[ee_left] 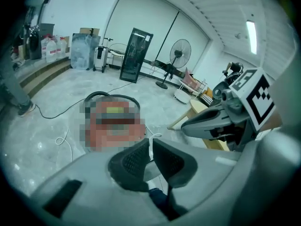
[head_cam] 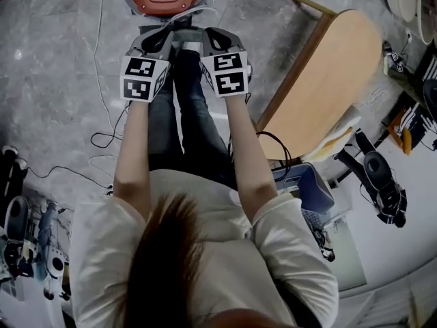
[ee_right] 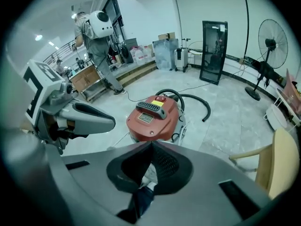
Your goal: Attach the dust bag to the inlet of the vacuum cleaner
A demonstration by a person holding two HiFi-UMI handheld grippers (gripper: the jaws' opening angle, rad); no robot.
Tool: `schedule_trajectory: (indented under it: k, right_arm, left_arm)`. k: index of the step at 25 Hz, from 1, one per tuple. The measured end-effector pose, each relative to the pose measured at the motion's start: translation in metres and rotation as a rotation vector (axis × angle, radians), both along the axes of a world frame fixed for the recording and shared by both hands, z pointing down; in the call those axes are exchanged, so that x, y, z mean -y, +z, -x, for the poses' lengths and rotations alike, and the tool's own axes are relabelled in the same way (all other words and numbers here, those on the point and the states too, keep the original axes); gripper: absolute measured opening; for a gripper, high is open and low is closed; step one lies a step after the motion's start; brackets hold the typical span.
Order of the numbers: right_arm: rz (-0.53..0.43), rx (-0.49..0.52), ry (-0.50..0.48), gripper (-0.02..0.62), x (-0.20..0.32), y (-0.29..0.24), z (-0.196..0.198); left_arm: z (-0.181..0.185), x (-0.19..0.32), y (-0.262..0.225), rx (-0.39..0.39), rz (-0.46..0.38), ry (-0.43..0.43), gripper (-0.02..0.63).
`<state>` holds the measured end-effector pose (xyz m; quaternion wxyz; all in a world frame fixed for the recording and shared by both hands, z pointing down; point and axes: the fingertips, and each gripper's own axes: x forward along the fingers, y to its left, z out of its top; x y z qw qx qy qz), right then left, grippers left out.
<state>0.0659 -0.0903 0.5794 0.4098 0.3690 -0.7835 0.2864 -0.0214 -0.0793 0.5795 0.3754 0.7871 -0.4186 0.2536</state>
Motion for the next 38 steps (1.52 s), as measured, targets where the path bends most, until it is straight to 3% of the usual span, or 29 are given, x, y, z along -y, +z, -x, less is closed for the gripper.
schedule_trajectory:
  k: [10,19,25,38]
  right_arm:
    - [-0.124,0.100,-0.008,0.002,0.031,-0.109,0.001]
    - [-0.168,0.149,-0.035,0.002,0.036,-0.176,-0.005]
    - [-0.225,0.189,0.013,0.002,0.044,-0.219,-0.019]
    - [-0.336,0.298,0.053,0.002,0.039,-0.315,-0.035]
  left_arm:
    - [0.007,0.016,-0.085,-0.042,-0.061,-0.070,0.018]
    - [-0.001,0.030,-0.140,-0.057,-0.103,-0.044,0.020]
    - [-0.006,0.044,-0.187,-0.090,-0.151,-0.097,0.020]
    - [-0.024,0.052,-0.294,-0.102,-0.351,-0.081,0.020]
